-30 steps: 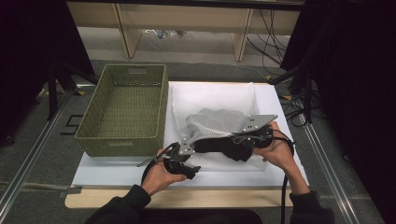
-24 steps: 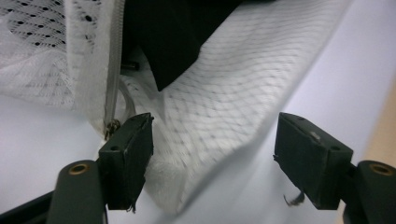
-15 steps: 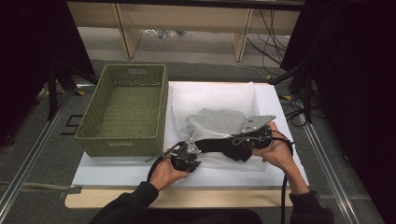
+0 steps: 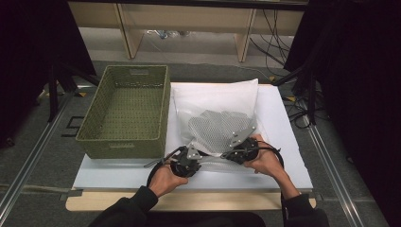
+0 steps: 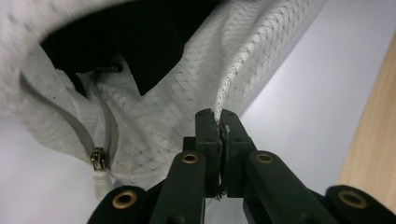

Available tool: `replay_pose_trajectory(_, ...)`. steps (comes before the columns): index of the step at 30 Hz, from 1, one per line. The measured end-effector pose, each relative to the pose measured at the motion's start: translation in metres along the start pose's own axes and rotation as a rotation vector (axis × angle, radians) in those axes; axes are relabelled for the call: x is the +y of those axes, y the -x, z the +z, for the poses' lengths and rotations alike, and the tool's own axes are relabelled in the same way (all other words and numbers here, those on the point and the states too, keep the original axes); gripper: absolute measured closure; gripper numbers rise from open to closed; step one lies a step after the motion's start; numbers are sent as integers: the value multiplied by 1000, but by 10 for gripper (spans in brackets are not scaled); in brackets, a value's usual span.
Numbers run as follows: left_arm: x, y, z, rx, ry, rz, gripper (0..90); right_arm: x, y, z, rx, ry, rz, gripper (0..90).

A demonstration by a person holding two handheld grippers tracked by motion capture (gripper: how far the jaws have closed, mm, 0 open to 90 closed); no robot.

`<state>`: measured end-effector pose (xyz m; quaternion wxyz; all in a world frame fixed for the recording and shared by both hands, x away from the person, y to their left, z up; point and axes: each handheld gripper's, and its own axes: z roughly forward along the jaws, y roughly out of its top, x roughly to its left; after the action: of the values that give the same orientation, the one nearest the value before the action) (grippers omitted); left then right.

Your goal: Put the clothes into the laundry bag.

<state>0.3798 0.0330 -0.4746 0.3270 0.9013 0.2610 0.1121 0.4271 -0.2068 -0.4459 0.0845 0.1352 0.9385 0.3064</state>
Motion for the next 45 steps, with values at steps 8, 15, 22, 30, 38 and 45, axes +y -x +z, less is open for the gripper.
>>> replay_pose_trajectory(8,-3,5,-4,-3,4,45,877,-7,4,22,-63,-72,-22,900)
replay_pose_trajectory(15,-6,10,-8,-2,-6,74,883,-5,17,28,-161,-82,-24,900)
replay_pose_trajectory(22,-9,17,-13,-11,-5,91,886,-2,39,31,-226,-97,-14,900)
replay_pose_trajectory(30,-12,19,-14,-36,-2,99,887,-5,65,33,-282,-85,55,900)
replay_pose_trajectory(38,-12,17,-15,-57,-2,94,881,-11,77,32,-289,-49,109,900)
replay_pose_trajectory(45,-14,14,-20,-67,21,75,731,-4,58,17,-257,-39,49,900)
